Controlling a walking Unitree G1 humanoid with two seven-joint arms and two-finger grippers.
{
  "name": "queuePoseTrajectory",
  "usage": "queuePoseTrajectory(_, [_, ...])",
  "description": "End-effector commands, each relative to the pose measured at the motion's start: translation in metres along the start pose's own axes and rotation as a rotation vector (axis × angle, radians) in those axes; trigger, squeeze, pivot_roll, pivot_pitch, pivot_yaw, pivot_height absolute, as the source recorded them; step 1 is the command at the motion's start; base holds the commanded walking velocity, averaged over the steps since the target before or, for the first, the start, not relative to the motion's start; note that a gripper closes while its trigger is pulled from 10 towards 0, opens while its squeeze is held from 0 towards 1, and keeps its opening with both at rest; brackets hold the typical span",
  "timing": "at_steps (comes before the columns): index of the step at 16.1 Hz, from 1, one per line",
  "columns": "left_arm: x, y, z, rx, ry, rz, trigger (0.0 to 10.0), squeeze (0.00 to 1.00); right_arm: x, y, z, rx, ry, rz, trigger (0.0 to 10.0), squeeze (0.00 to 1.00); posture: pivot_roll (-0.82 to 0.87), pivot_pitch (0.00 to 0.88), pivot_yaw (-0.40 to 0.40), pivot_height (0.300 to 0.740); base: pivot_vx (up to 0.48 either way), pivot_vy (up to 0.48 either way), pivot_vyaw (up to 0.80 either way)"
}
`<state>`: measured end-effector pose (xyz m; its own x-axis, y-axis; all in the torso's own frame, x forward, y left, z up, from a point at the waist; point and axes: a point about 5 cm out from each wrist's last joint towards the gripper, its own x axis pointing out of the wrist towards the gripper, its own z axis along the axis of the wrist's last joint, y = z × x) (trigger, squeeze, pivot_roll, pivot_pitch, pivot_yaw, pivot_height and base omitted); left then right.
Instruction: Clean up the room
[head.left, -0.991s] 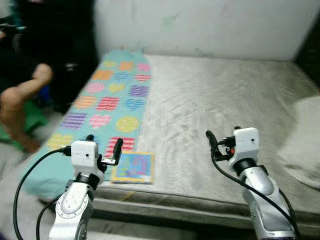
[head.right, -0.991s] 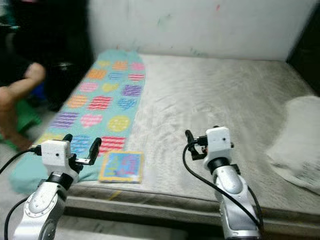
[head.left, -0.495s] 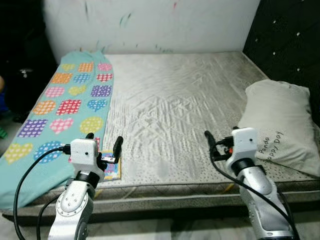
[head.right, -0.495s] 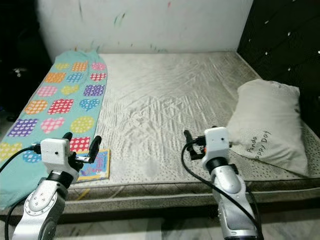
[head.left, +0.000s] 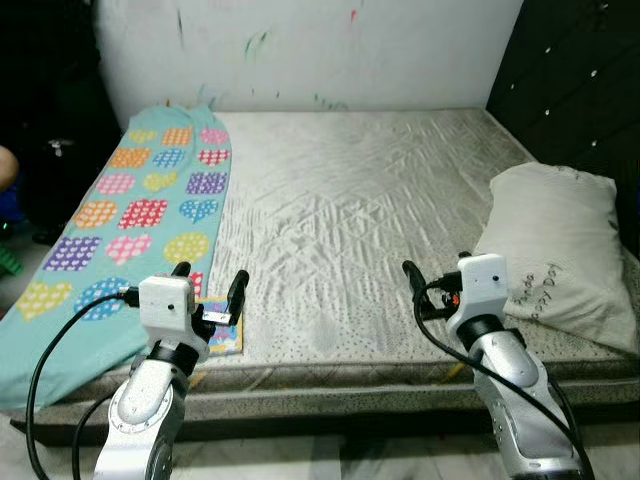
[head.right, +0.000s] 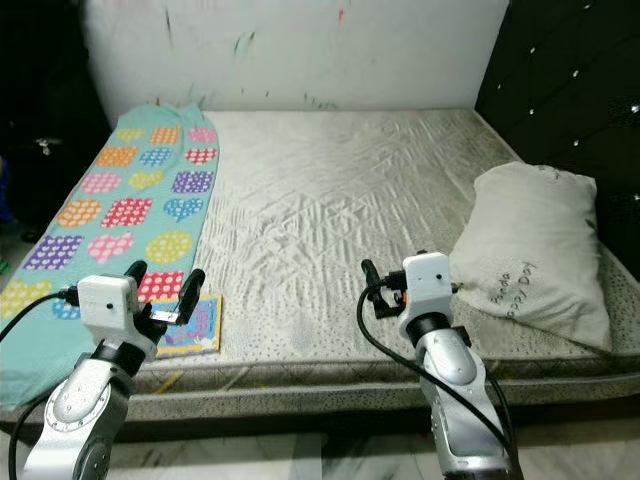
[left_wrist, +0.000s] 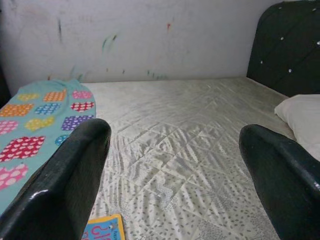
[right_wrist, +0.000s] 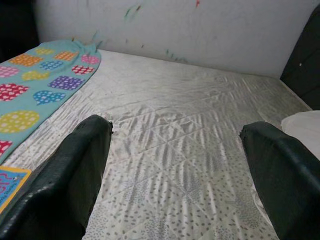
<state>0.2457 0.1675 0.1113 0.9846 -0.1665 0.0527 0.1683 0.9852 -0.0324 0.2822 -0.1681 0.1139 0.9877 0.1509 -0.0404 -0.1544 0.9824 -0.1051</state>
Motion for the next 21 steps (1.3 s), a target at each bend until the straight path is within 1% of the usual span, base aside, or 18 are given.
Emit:
queuePoseTrajectory(1, [0.0027,0.0003,0.0053,0.009,-0.023,-0.012,10.0,0.00,0.0030,0.0009,0.0034,-0.002,-0.013,0.006,10.0,0.00,-0.04,0.014,0.000,0.740,0.000,0.000,0.00])
queuePoseTrajectory(10, [0.0022,-0.0018,0.0037,0.001,-0.020,-0.020,10.0,0.00,0.0036,-0.0003,0.0028,-0.006,-0.012,-0.001,10.0,0.00,-0.05,0.020,-0.001,0.740,0.000,0.000,0.00])
queuePoseTrajectory(21, [0.0045,-0.0026,0.0035,-0.001,-0.019,-0.025,10.0,0.00,0.0047,-0.0014,0.0026,-0.008,-0.015,-0.008,10.0,0.00,-0.05,0.018,0.002,0.740,0.288,0.000,0.00])
